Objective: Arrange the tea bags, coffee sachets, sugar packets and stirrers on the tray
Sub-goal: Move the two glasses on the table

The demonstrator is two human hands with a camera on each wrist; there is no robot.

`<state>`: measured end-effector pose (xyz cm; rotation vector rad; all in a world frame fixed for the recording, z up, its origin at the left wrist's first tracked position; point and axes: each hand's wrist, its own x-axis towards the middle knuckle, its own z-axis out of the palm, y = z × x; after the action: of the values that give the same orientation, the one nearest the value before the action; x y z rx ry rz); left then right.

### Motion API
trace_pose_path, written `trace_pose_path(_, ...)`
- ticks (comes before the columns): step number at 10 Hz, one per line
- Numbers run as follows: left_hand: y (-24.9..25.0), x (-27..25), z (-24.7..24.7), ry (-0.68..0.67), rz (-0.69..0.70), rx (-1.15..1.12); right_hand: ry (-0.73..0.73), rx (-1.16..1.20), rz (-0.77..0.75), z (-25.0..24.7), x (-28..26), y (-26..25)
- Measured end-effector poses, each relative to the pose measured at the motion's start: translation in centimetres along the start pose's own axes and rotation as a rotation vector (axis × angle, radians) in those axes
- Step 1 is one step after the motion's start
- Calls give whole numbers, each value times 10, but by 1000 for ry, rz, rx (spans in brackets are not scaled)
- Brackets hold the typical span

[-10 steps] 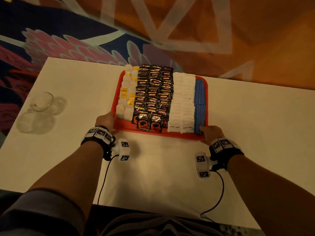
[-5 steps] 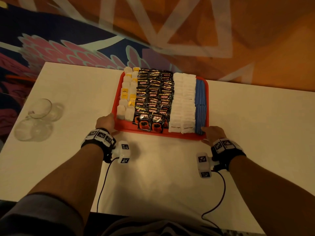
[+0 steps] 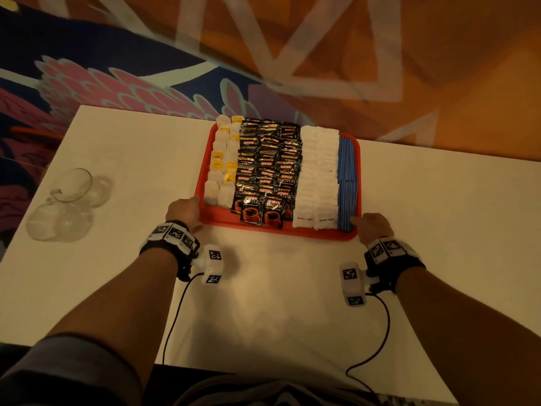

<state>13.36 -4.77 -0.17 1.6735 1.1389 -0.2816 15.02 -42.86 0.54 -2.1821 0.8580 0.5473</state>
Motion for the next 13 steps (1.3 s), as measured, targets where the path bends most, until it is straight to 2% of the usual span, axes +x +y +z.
trace_pose_path(1, -12, 13, -9, 29, 65, 32, 106, -21, -97, 9, -4, -10)
trace_pose_path(2, -27, 20, -24, 60, 55, 7, 34, -108, -229, 29, -23, -39)
trace_pose_path(4, -68, 15, -72, 144, 3, -250, -127, -112, -426, 109, -69, -115)
trace_pose_path(6, -110, 19, -133, 355, -99, -489, -395, -164, -552, 204, -112, -181)
trace_pose_path(8, -140, 47, -199, 693, -128, -670, -640, -232, -597, 297, -138, -242)
trace_pose_path(9, -141, 69, -221, 699, -89, -784, -725, -197, -593, 337, -155, -271)
trace_pose_path(11, -124, 89, -233, 435, 82, -792, -884, -129, -613, 390, -168, -313)
trace_pose_path(12, -121, 91, -230, 405, 137, -791, -944, -152, -644, 400, -170, -318)
trace_pose_path(13, -122, 92, -223, 495, 131, -788, -947, -110, -607, 403, -168, -313)
